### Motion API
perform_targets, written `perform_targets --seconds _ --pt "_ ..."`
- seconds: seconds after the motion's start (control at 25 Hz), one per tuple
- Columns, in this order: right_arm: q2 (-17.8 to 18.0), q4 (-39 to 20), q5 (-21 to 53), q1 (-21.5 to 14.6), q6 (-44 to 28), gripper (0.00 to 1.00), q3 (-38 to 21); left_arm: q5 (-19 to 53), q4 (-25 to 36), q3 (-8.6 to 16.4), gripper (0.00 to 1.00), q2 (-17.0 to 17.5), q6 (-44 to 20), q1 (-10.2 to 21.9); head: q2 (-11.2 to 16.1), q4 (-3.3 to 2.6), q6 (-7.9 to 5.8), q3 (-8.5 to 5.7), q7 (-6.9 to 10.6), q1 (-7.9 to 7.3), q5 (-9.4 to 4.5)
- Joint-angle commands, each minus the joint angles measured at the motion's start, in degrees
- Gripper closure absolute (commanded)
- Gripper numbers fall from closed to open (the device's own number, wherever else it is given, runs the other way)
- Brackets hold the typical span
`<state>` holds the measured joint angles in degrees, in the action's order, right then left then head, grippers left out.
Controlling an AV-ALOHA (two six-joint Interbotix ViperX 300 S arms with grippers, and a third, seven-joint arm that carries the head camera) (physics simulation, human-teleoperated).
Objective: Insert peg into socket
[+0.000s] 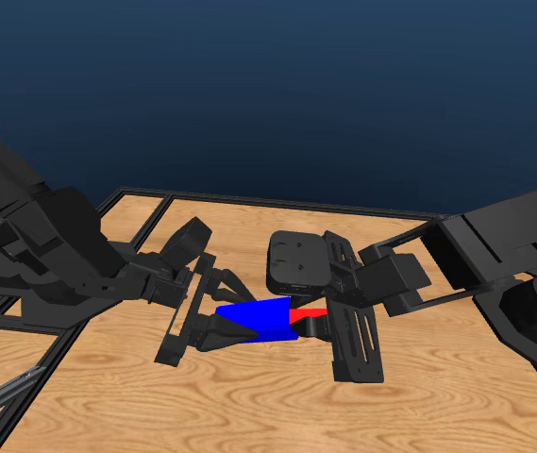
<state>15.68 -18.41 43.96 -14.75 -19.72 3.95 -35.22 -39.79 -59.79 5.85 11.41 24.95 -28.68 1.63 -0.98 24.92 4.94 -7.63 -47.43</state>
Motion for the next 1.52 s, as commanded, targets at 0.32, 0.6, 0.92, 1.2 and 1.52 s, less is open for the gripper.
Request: perform_targets --seconds 0.32,0.6,0.92,1.2,1.52 --pt "-0.46 2.94 -2.43 1.77 1.71 0.00 -1.65 -2.06 2.84 2.53 1.00 -0.89 -4.07 -1.59 -0.44 -0.09 0.14 -0.74 -0.21 0.59 0.82" --pt "-7.26 2.27 -2.71 2.40 -3.70 0.00 8.75 0.05 3.08 2.90 1.00 -0.23 -5.40 -2.41 -0.50 -0.13 0.32 -0.79 -0.55 0.93 0.76" --pt "-11.84 -0.12 -2.99 2.14 -8.92 0.00 14.93 2.24 5.79 2.81 1.00 0.39 -6.16 -2.35 -0.40 -0.29 0.48 -0.87 -0.91 1.68 0.74" --pt "-14.57 0.98 -5.55 1.20 -13.01 0.00 20.61 1.39 5.36 1.74 1.00 -0.40 -6.31 -1.86 -0.42 -0.41 0.16 -0.95 -0.68 1.82 0.73" --pt "-16.52 2.52 -9.98 0.77 -17.66 1.00 27.82 0.56 4.94 2.49 1.00 1.22 -5.76 -1.95 -0.66 -0.49 -0.42 -1.04 -0.13 1.56 0.94"
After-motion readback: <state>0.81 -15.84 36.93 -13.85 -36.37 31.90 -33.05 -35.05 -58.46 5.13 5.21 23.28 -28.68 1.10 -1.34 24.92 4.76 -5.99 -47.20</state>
